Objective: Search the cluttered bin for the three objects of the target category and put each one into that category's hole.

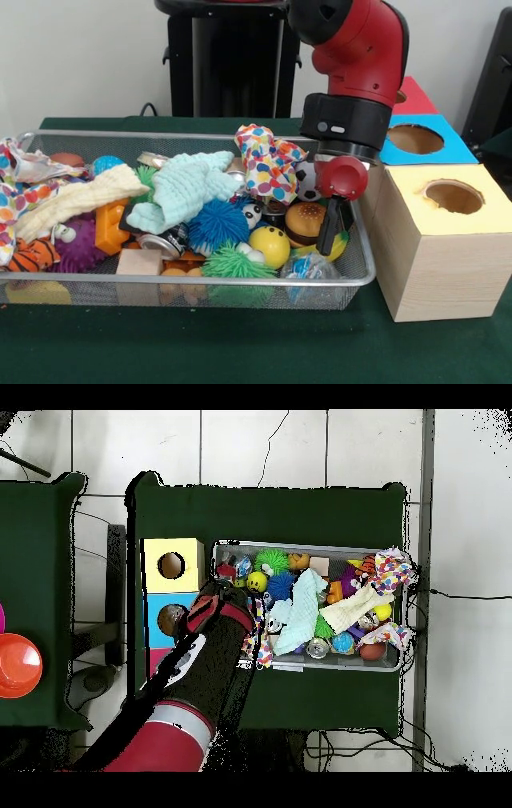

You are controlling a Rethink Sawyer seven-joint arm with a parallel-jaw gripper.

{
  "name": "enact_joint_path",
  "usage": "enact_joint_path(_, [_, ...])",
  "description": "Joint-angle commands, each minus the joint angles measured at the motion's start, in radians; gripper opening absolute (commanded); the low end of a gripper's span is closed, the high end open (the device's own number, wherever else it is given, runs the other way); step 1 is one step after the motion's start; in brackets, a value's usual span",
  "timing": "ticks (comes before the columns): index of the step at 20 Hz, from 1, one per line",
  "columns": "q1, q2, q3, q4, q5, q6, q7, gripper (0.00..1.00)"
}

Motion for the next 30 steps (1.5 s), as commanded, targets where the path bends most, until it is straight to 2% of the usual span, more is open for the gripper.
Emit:
enact_joint_path(1, [0.013, 0.048, 0.035, 0.038, 0.073, -0.05, 0.249, 1.0])
enact_joint_path(13, [0.06, 0.099, -0.012, 0.025, 0.164, -0.08, 0.257, 1.0])
enact_joint_path(20, [-0.007, 0.079, 0.069, 0.063, 0.191, -0.105, 0.287, 1.0])
enact_joint_path(22, [-0.042, 0.064, 0.117, 0.087, 0.206, -0.101, 0.309, 1.0])
enact_joint_path(26, [-0.068, 0.059, 0.148, 0.107, 0.235, -0.11, 0.322, 1.0])
enact_joint_path(30, [-0.062, 0.06, 0.142, 0.113, 0.263, -0.116, 0.316, 1.0])
